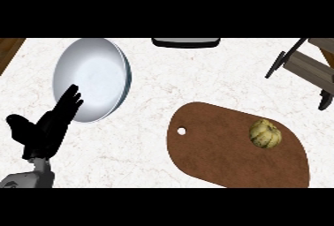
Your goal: Pick the tomato from the cutting board and place it in the tiered basket
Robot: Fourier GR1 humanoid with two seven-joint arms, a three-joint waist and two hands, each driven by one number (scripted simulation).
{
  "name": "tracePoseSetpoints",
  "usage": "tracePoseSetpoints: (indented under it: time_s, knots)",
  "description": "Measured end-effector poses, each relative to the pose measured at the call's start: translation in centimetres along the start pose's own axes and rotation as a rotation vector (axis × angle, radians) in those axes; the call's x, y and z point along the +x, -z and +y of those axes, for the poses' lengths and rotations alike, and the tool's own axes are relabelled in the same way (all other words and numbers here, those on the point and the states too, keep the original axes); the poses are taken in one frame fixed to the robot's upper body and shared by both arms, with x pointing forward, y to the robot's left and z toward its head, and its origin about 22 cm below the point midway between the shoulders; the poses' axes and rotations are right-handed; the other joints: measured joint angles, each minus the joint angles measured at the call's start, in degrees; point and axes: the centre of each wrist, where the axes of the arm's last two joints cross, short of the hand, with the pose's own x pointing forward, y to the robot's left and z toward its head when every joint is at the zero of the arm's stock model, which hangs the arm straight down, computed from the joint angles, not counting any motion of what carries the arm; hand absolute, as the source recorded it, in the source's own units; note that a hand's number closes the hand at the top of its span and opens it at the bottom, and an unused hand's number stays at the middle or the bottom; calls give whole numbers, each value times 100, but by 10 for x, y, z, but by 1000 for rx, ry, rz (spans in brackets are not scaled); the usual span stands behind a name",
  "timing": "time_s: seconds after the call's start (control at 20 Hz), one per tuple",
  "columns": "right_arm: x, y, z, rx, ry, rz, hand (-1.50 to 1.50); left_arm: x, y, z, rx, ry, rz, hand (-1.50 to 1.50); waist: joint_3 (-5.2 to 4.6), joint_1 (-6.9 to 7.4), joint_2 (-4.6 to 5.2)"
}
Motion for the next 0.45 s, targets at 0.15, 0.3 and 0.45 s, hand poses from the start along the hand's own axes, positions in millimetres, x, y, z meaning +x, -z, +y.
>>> tracePoseSetpoints:
  time_s: [0.15, 0.3, 0.45]
  knots:
    - [3, 0, -32, -27, -5, -12, -150, 0, 1, 1, -3, -2, 0, 0, 3, -2, 2]
    - [-1, -2, -60, -40, -13, -17, -150, 2, 0, -2, -3, -4, -4, 0, 9, -7, 3]
    - [2, -6, -87, -46, -15, -25, -150, 2, -2, 2, -1, -7, -3, 0, 13, -5, 4]
